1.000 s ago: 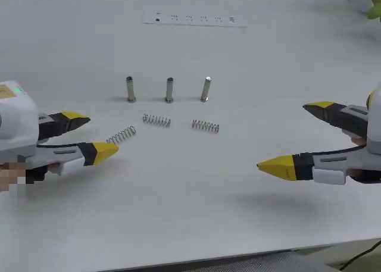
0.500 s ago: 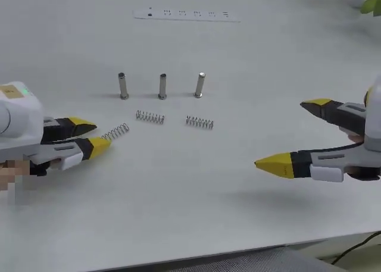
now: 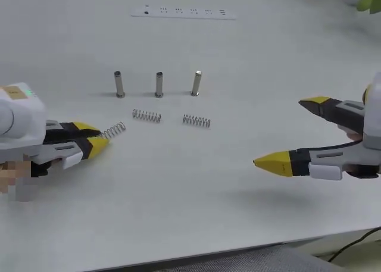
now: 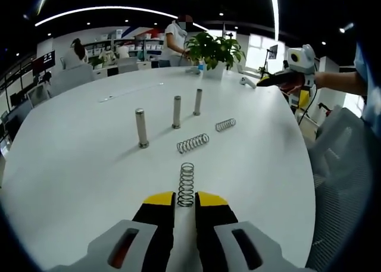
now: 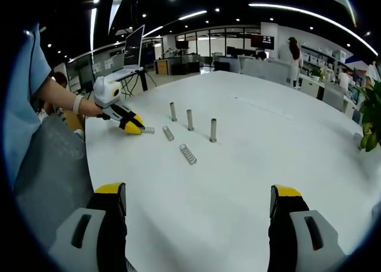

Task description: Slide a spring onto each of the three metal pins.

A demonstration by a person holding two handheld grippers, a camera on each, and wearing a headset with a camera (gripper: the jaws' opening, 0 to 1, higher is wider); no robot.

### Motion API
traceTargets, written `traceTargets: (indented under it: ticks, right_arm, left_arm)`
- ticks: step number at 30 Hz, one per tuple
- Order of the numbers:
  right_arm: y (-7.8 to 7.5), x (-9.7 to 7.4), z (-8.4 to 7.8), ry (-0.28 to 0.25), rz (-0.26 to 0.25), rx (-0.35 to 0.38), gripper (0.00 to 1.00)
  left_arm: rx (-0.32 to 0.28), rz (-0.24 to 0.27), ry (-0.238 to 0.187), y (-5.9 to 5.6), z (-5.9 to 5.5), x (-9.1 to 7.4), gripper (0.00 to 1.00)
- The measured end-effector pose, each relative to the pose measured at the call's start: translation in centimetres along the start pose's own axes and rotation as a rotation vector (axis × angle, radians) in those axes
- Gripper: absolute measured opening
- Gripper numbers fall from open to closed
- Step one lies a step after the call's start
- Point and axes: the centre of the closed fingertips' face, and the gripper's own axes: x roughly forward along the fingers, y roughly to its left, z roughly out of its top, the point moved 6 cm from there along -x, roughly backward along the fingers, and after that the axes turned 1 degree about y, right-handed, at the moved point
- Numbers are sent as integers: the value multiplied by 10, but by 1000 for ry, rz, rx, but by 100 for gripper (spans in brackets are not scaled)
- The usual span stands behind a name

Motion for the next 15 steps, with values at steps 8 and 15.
traceTargets:
  ticks: [8, 15]
  right_arm:
    - [0, -1, 0, 3, 1, 0, 100]
    - [1, 0, 0, 3, 4, 0, 100]
  left_arm:
    - [-9, 0, 7, 1, -1, 0, 3]
    - [-20, -6, 6, 2, -1, 1, 2]
